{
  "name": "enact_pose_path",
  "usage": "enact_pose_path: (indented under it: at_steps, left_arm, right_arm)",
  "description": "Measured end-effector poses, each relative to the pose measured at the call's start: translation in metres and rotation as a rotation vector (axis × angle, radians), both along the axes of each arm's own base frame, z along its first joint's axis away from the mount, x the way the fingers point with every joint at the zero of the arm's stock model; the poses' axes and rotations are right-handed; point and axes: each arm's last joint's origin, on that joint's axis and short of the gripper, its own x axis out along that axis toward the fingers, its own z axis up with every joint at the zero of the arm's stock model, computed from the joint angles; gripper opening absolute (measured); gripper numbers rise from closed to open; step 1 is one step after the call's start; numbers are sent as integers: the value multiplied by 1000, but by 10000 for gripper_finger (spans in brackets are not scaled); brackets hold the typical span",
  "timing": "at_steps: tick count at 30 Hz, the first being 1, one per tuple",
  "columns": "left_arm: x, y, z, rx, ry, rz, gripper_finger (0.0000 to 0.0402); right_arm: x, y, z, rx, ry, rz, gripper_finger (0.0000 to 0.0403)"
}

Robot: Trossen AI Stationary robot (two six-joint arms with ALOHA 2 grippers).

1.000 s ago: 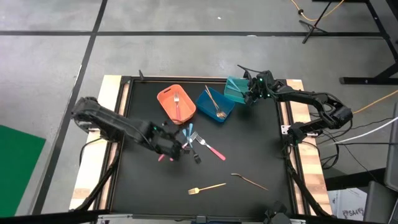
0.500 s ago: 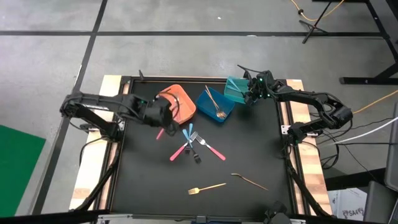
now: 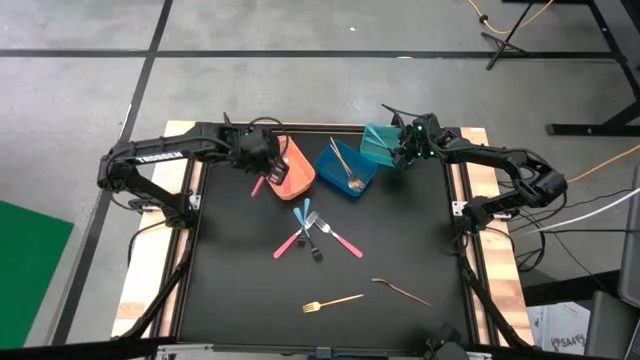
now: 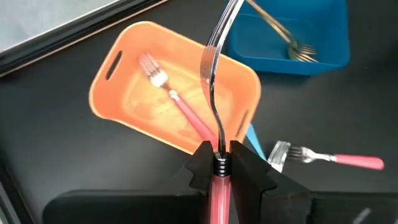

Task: Sort silverware by color (type)
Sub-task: Put the pink fork into the orange bin

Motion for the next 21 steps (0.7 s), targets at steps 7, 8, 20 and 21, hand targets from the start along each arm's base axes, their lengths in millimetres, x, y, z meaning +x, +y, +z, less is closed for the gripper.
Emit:
enact_pose_path:
  at_steps: [7, 8, 20, 21]
  left_arm:
    - [1, 26, -28, -69, -27, 67, 27]
    - [2, 30, -33, -80, -39, 73, 27]
    - [0, 69, -97, -144, -219, 156, 27]
    - [0, 72, -101, -142, -241, 166, 27]
  right_arm:
    - [0, 0, 0, 0, 0, 0, 124]
    - [0, 0, 0, 0, 0, 0, 124]
    - [0, 0, 0, 0, 0, 0, 124]
    - [0, 0, 0, 0, 0, 0, 124]
